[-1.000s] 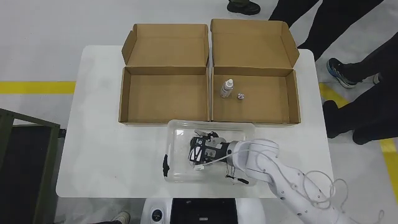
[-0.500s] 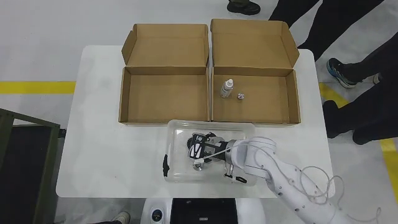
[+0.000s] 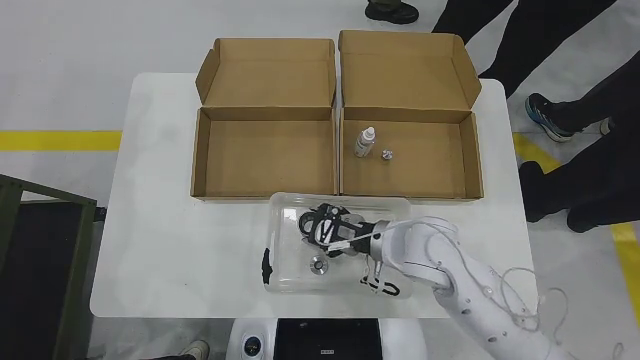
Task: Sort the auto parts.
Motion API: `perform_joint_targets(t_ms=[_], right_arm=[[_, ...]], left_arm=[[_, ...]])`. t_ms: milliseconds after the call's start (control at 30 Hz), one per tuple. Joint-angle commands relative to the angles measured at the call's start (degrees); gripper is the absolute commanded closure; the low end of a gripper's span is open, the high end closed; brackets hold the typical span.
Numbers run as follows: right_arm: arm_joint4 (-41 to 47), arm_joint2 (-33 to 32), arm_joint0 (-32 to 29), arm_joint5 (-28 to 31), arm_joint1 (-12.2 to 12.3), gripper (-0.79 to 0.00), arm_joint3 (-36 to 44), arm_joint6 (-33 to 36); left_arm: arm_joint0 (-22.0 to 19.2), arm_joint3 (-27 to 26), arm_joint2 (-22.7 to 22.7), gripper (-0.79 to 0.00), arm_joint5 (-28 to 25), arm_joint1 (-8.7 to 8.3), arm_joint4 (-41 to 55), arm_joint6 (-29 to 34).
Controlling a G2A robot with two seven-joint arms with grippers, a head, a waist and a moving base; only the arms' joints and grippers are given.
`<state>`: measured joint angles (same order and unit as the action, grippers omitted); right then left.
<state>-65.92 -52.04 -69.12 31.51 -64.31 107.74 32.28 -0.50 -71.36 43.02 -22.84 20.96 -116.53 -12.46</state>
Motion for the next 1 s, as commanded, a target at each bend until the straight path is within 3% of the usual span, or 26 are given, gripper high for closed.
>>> perform_joint_targets(t_ms=[0,367,967], right_arm=[[1.38,-1.35,-0.56,-0.06,0.22,0.000,2.03,0.12],[11.59,-7.60,-2.81,-1.69,1.02,0.000,8.83,0.95],[23.64,-10.62,-2.31,-5.99,0.94,0.000,6.72,0.55]], left_arm=[[0.00,0.00,0.00,-0.785,0.00,0.00,0.00,0.00],[0.00,0.00,0.00,-0.785,0.00,0.00,0.00,0.00],[0.00,0.00,0.00,-0.785,0.00,0.00,0.00,0.00]])
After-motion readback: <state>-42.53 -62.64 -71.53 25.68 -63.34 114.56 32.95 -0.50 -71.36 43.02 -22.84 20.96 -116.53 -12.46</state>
